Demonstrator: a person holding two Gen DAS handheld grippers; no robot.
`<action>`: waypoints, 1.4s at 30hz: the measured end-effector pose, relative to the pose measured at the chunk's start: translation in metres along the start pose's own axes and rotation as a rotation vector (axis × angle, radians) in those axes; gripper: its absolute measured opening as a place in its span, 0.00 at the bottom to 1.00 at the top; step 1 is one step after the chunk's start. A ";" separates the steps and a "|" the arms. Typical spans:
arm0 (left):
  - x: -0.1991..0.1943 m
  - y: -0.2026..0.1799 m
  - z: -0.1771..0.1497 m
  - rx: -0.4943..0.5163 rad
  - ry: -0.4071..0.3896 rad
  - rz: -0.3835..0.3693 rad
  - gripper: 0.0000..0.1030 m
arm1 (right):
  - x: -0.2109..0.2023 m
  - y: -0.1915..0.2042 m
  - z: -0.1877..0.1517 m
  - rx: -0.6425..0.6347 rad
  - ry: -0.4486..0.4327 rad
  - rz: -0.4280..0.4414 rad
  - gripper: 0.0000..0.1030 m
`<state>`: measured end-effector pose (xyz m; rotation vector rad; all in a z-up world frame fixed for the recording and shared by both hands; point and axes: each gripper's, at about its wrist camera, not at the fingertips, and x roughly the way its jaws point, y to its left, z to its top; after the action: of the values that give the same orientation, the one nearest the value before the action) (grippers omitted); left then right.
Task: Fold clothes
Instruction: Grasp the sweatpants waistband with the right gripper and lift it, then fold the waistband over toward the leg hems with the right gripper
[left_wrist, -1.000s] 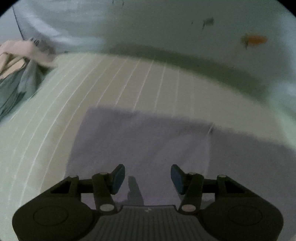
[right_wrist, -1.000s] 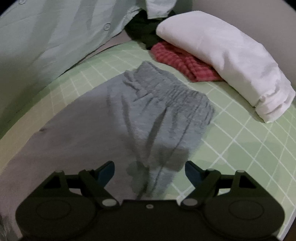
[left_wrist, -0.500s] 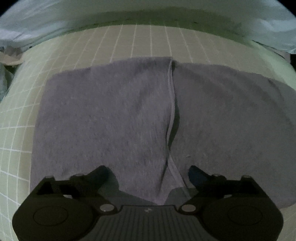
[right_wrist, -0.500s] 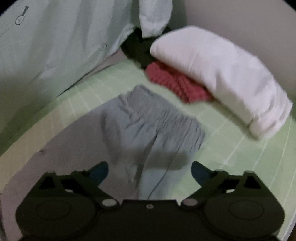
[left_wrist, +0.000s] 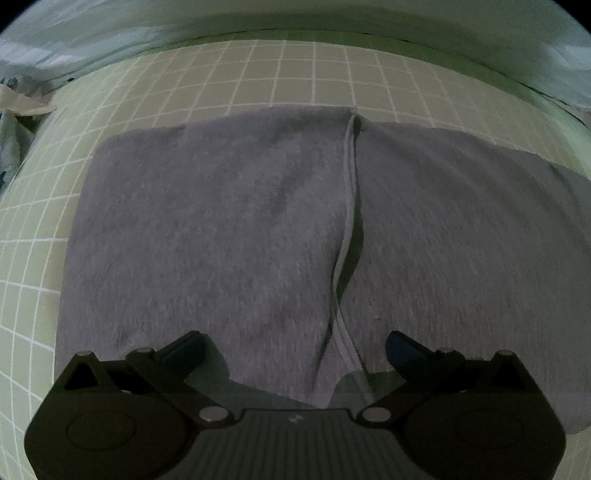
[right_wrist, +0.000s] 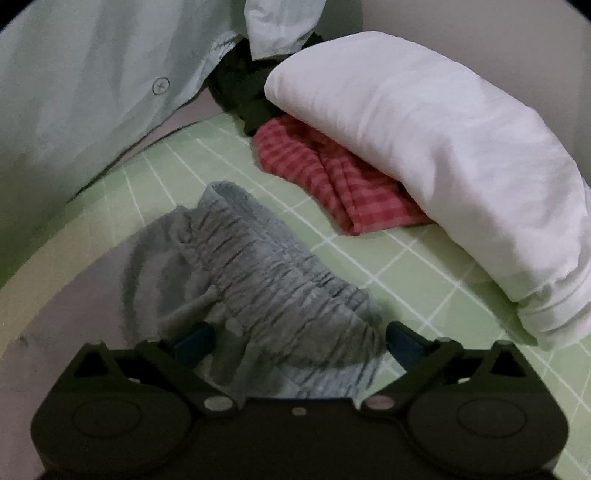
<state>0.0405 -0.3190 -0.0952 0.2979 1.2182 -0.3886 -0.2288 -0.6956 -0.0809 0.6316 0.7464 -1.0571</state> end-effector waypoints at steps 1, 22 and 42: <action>0.000 0.000 0.001 -0.001 0.001 0.000 1.00 | 0.001 0.001 0.000 -0.007 -0.002 -0.006 0.99; -0.087 0.124 -0.005 -0.317 -0.259 -0.125 1.00 | -0.117 0.094 -0.004 -0.325 -0.226 0.272 0.28; -0.061 0.222 -0.024 -0.239 -0.185 -0.087 1.00 | -0.169 0.243 -0.157 -0.376 -0.100 0.364 0.69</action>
<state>0.1004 -0.1018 -0.0419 0.0024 1.0846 -0.3334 -0.0907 -0.3970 -0.0151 0.3685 0.6880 -0.5884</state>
